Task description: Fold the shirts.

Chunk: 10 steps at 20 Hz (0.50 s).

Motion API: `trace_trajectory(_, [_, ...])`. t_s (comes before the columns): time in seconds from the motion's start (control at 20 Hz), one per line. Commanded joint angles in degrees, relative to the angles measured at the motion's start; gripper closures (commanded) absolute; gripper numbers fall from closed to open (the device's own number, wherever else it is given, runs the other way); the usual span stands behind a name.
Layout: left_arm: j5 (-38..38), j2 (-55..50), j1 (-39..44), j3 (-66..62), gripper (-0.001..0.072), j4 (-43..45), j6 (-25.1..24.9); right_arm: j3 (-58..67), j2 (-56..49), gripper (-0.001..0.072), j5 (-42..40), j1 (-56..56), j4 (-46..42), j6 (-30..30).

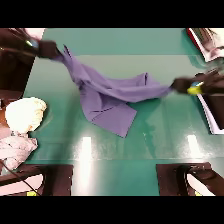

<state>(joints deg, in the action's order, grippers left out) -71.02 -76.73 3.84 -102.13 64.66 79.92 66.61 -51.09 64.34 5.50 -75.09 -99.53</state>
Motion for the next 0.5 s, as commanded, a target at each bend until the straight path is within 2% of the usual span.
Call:
trace_trajectory(0.0, [2.08,7.34,0.0,-10.23,0.0678,0.0,0.02,11.98,5.73,0.0699,-4.92,-6.34,0.02,3.06])
trace_trajectory(0.15, [5.2,15.15,0.0,-15.87,0.0678,-0.28,0.02,21.86,8.02,0.0699,-5.29,-10.45,0.0,5.88])
trace_trajectory(0.45, [18.45,30.88,0.0,-16.22,0.0678,-1.03,0.17,37.09,10.45,0.0699,-3.06,-19.34,0.02,7.69])
